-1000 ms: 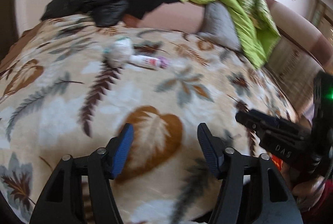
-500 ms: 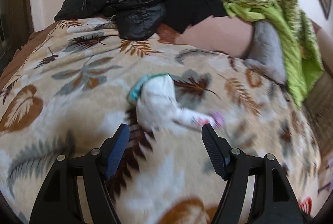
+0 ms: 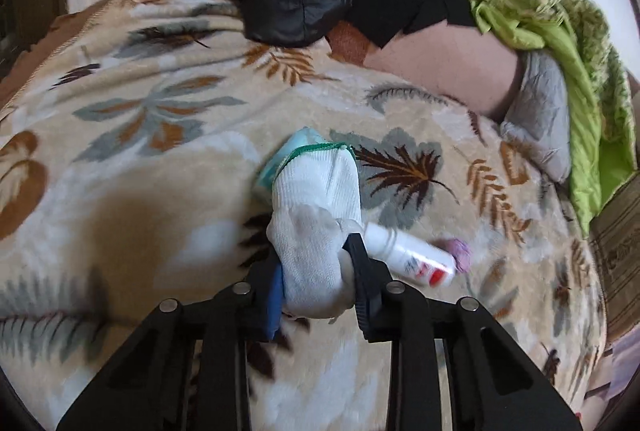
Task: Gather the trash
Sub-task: 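Grasp the white green-trimmed glove with the left tool, then grasp the white spray bottle with the right tool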
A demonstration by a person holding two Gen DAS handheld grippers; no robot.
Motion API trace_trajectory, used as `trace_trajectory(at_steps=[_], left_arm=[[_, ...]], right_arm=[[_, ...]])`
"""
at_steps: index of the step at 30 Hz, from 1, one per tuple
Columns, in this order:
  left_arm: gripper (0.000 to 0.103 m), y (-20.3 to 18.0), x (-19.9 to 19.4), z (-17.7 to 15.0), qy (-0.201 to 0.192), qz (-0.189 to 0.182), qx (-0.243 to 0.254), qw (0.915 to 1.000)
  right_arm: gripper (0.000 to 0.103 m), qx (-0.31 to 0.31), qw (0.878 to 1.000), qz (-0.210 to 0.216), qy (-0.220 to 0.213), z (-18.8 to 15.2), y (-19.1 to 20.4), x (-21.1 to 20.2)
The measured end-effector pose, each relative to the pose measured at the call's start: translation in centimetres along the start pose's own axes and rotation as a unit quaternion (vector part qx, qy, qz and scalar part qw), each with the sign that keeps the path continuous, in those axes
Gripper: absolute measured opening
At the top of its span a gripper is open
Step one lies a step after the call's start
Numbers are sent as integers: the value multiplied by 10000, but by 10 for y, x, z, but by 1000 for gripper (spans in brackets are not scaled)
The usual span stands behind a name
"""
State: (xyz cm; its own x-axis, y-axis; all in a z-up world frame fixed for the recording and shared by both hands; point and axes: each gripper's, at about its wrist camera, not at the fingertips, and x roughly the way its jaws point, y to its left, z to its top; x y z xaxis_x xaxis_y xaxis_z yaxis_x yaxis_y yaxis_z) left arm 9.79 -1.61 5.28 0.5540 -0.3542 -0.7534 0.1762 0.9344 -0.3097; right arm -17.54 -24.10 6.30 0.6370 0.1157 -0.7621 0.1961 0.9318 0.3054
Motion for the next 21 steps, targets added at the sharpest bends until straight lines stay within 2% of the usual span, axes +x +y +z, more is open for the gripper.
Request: trace_trajectory(at_steps=[4, 9, 13, 17, 21], left_arm=[[27, 8, -42, -22, -128, 70, -86, 9999], [28, 17, -81, -63, -339, 611, -217, 9973], [28, 20, -73, -80, -390, 1003, -77, 9942], [28, 29, -60, -82, -293, 937, -95, 9951], [28, 34, -52, -79, -262, 906, -23, 9955]], right_arm=[[44, -131, 9997, 170, 102, 6, 7, 5], [44, -1120, 9930, 363, 27, 43, 40, 19], [44, -1658, 9843, 577, 164, 81, 63, 55], [44, -1972, 9795, 317, 277, 114, 79, 100], [44, -2057, 9770, 319, 454, 140, 91, 143]])
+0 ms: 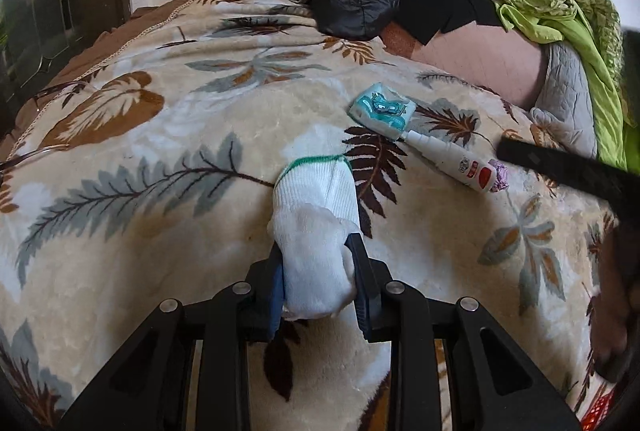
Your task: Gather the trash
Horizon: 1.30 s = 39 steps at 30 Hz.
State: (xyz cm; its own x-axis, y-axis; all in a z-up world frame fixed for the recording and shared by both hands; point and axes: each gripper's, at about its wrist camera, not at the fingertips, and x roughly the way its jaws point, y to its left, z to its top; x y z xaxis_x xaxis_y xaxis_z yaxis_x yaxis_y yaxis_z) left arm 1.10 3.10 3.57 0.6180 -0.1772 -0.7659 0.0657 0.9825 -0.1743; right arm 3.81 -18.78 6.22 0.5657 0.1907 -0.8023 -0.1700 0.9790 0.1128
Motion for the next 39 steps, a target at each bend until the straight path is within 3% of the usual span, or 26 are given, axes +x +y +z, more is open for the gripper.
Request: trace_trajectory(at_steps=[5, 9, 10, 11, 12, 17, 22, 29, 34, 39], left_arm=[[28, 11, 10, 3, 137, -144, -189, 9996], [30, 10, 14, 5, 222, -170, -150, 9995], [30, 9, 16, 5, 236, -155, -144, 9995], [30, 8, 17, 5, 254, -147, -144, 9995], [32, 7, 19, 5, 276, -126, -113, 9995], [34, 3, 22, 4, 256, 13, 13, 9997], [37, 0, 25, 2, 219, 50, 141, 9996], [27, -4, 19, 3, 29, 199, 201, 9996], [27, -9, 4, 4, -369, 323, 343, 9982], [27, -20, -6, 1, -595, 408, 618, 9955]], right_arm=[[44, -16, 9986, 116, 515, 16, -6, 44], [43, -294, 9958, 212, 837, 6, -3, 56], [42, -329, 9951, 250, 895, 3, -2, 57], [33, -351, 9945, 268, 952, -1, -1, 58], [32, -375, 9941, 215, 993, -7, 2, 60], [32, -101, 9979, -83, 636, -20, 7, 49], [32, 227, 9989, -368, 180, -42, 20, 10], [32, 634, 9960, -553, -295, -87, 27, -53], [32, 712, 9930, -766, -556, -113, 31, -82], [32, 728, 9908, -907, -697, -113, 28, -84]])
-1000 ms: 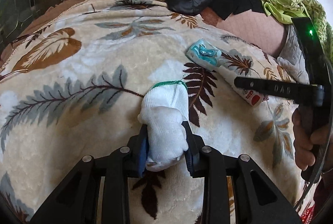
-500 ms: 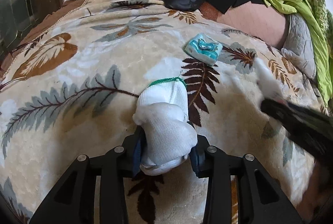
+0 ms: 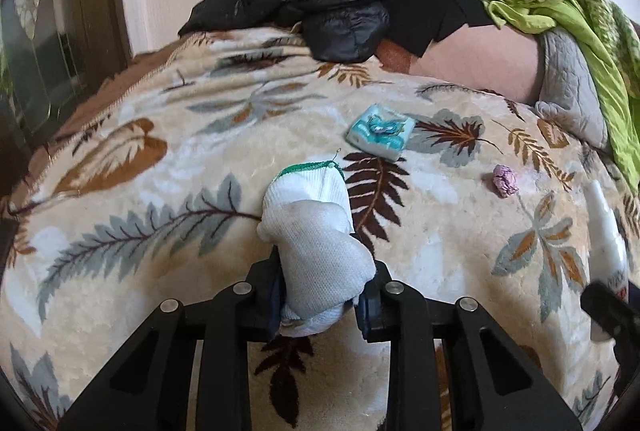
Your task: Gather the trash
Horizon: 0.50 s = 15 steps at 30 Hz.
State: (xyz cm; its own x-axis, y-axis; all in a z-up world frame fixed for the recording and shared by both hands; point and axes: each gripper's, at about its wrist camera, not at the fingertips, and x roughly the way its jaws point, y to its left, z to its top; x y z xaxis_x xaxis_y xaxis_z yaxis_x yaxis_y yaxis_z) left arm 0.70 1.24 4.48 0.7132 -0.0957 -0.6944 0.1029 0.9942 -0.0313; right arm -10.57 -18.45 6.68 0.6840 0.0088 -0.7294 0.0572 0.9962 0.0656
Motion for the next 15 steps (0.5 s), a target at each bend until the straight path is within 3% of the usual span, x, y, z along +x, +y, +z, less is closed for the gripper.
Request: trace_trajectory(at_steps=[15], left_arm=[[27, -16, -9, -1, -207, 42, 346, 9992]], right_arm=[[32, 32, 10000, -42, 53, -1, -2, 10]])
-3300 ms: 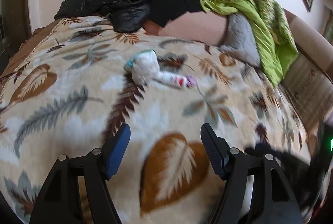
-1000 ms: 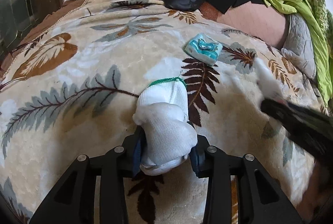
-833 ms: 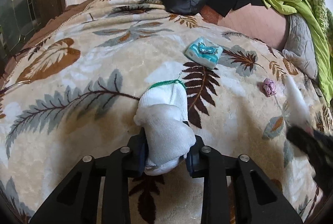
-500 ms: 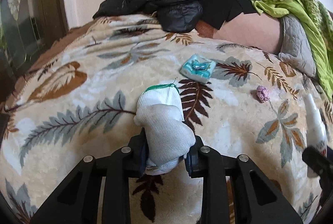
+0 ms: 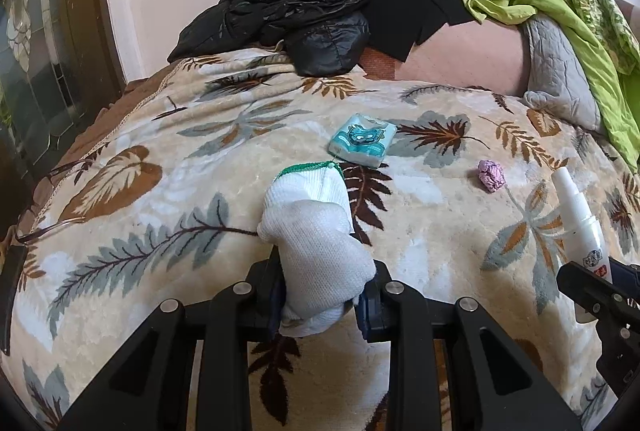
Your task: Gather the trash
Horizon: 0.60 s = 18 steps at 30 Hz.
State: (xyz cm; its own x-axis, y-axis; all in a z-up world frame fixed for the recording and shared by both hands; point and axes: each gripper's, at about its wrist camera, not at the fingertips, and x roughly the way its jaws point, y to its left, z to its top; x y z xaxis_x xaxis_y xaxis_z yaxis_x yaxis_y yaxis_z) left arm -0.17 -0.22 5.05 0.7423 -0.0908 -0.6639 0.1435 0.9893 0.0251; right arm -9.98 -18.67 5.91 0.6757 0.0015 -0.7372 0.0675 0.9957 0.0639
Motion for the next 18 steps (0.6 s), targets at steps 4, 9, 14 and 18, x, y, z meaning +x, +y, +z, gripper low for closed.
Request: trace_trajectory(at_steps=[4, 9, 14, 18], left_arm=[[27, -1, -1, 0, -4, -2, 12, 10000], [27, -2, -2, -1, -26, 5, 38, 10000], [27, -4, -4, 0, -58, 0, 61, 10000], [27, -5, -5, 0, -69, -17, 78, 9999]], right_arm=[[32, -2, 10000, -2, -5, 0, 0, 0], [32, 5, 10000, -5, -14, 0, -1, 0], [32, 17, 10000, -15, -22, 1, 0, -1], [32, 17, 10000, -26, -21, 1, -1, 0]])
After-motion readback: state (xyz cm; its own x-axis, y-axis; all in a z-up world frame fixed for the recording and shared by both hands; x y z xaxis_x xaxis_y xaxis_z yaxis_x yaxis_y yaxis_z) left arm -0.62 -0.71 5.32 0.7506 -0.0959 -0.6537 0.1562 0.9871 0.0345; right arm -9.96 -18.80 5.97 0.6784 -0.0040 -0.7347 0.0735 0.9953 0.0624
